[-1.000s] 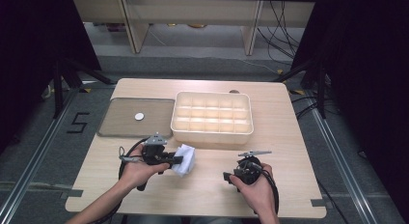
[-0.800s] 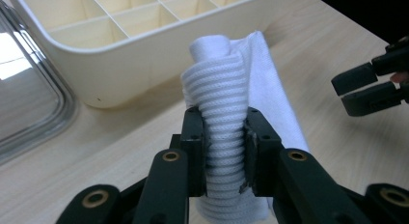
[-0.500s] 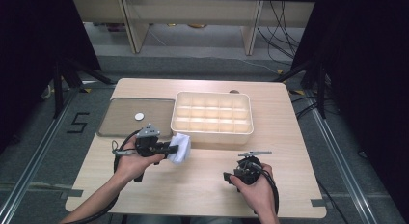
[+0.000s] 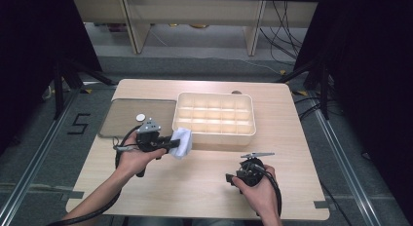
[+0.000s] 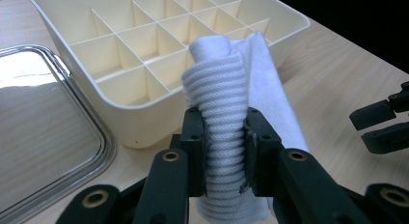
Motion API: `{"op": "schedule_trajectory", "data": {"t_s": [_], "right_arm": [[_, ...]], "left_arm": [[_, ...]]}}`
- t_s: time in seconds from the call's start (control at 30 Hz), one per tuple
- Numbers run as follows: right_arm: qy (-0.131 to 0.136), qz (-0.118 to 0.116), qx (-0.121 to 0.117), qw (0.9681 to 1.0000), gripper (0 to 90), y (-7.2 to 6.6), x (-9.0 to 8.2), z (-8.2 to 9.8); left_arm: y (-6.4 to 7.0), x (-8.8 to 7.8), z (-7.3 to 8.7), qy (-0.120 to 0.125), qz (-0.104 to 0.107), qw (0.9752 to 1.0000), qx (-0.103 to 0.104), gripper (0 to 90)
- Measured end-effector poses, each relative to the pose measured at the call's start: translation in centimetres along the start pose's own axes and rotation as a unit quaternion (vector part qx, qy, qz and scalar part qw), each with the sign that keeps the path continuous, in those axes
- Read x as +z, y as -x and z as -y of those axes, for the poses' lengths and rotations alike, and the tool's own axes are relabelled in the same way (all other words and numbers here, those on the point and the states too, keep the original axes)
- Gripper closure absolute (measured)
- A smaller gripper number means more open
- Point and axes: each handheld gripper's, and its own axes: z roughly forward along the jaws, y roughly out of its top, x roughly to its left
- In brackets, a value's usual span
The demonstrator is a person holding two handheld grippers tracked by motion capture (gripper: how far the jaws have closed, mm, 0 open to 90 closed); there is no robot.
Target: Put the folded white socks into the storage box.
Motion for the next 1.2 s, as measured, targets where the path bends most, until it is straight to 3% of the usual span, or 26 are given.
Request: {"op": "schedule_trajectory", "data": {"t_s": [0.07,0.23,0.33,0.37,0.43,0.47,0.67,0.77,0.97,1.2], "right_arm": [[-0.001,0.01,0.005,0.9999,51.8,0.0,0.0,0.0],[0.0,0.006,0.004,1.0,51.8,-0.1,-0.1,0.0],[0.003,0.008,-0.007,0.9999,51.7,0.1,0.0,0.0],[0.0,0.003,0.01,0.9999,51.8,-0.2,-0.1,0.0],[0.001,-0.002,-0.001,1.0,51.7,0.0,0.0,0.0],[0.004,0.006,-0.01,0.9999,51.8,0.1,0.1,0.0],[0.002,0.007,-0.01,0.9999,51.6,0.1,0.1,0.0],[-0.001,0.012,0.006,0.9999,51.5,0.0,0.0,0.0],[0.0,0.009,-0.005,1.0,51.5,0.2,-0.1,0.1],[-0.001,0.005,0.007,1.0,51.3,0.2,-0.3,0.0]], "left_arm": [[-0.1,0.0,-0.3,0.006,-0.004,1.0,-0.001,72.9],[-0.6,-0.3,-0.9,0.014,-0.008,0.9999,-0.001,72.9],[-0.7,-0.5,-1.2,0.014,-0.015,0.9998,-0.003,72.9],[-0.8,-0.5,-1.3,0.018,-0.015,0.9997,-0.002,73.0],[-0.9,-0.6,-1.5,0.02,-0.017,0.9997,-0.003,72.9],[-1.0,-0.6,-1.6,0.022,-0.02,0.9996,-0.001,73.0],[-1.2,-0.6,-2.2,0.028,-0.024,0.9993,0.003,72.9],[-1.3,-0.5,-2.5,0.034,-0.023,0.9991,0.005,72.9],[-1.6,0.1,-3.2,0.033,-0.033,0.9989,0.008,72.9],[-1.8,0.6,-3.9,0.041,-0.038,0.9984,0.009,72.9]]}}
